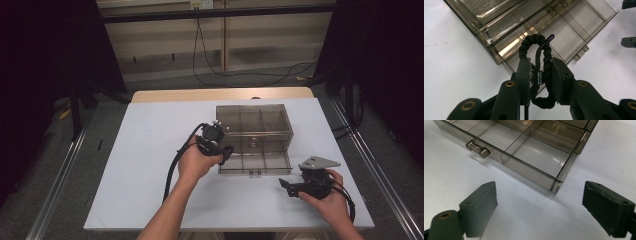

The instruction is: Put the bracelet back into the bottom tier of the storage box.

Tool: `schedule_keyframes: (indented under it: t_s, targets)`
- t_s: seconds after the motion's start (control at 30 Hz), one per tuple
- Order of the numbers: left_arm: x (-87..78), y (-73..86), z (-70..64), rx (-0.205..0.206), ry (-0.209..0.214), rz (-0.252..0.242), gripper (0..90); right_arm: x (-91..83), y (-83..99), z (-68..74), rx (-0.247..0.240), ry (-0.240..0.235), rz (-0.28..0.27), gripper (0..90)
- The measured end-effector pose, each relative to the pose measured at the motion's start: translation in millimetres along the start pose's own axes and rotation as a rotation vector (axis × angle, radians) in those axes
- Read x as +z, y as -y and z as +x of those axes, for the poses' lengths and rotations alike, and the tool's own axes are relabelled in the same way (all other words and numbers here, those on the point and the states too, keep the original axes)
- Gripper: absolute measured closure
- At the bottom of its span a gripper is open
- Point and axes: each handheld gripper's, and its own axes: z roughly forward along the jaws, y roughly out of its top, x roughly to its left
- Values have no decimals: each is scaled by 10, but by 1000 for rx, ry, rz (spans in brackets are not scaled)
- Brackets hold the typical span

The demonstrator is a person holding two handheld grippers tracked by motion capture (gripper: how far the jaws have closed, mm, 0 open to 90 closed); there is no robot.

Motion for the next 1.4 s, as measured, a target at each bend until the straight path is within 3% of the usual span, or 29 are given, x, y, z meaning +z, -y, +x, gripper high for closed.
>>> schedule_keyframes:
  t_s: [1.03,1.4]
  targets:
    - [126,-111,-49,-1,-18,9,697,-11,-7,-11,1,3,-8,124]
    - [198,-139,-64,19,-23,34,689,-18,-8,-11,7,5,-4,124]
